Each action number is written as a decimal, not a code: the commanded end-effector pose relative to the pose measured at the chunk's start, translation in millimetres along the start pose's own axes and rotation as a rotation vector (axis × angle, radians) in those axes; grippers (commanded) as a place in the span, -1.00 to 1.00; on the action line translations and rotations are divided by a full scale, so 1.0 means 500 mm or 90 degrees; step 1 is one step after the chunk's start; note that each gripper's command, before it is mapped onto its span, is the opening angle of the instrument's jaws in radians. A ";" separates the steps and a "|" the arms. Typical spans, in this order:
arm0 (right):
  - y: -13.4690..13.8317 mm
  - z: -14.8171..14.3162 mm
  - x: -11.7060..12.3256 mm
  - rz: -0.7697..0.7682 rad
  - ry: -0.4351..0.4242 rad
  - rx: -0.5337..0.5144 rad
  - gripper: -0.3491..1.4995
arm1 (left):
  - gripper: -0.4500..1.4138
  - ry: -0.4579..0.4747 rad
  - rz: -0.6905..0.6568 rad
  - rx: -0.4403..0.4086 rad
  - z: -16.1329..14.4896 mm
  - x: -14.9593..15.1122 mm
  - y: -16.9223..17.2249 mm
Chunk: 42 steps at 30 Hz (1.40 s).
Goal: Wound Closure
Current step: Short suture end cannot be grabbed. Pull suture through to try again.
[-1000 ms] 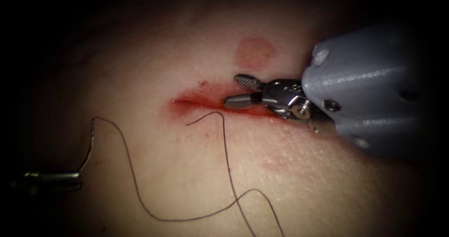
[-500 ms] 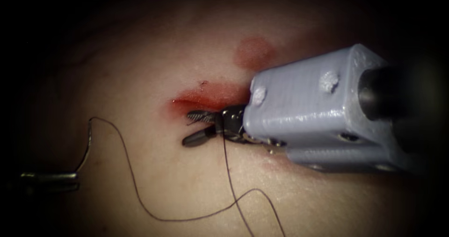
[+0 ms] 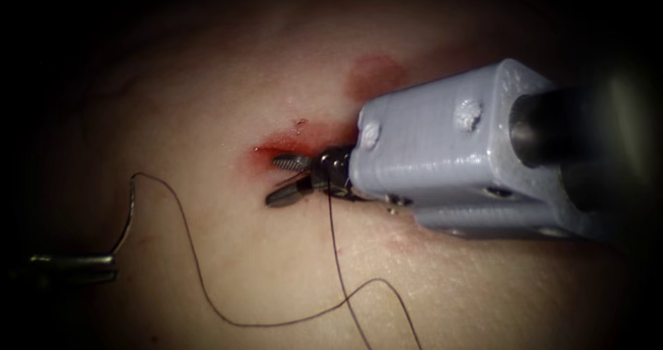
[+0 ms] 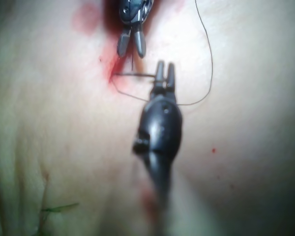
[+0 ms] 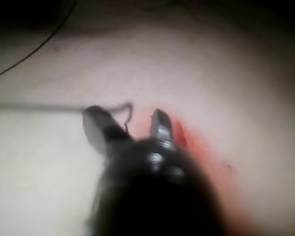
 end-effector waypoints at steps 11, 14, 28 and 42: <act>-0.0002 -0.0072 0.0007 0.003 -0.029 0.025 -1.00 | -0.89 0.001 -0.001 -0.001 0.0012 -0.0015 0.0007; -0.0027 -0.0235 0.0039 0.008 -0.040 0.031 -1.00 | -0.89 0.002 -0.001 -0.002 0.0009 -0.0017 0.0005; -0.0259 -0.0662 0.0179 -0.024 -0.061 0.039 -1.00 | -0.89 0.001 -0.004 0.000 0.0017 -0.0016 0.0006; -0.0119 -0.0582 0.0222 -0.121 -0.114 -0.220 0.98 | -0.89 0.025 -0.008 -0.023 0.0208 0.0117 -0.0073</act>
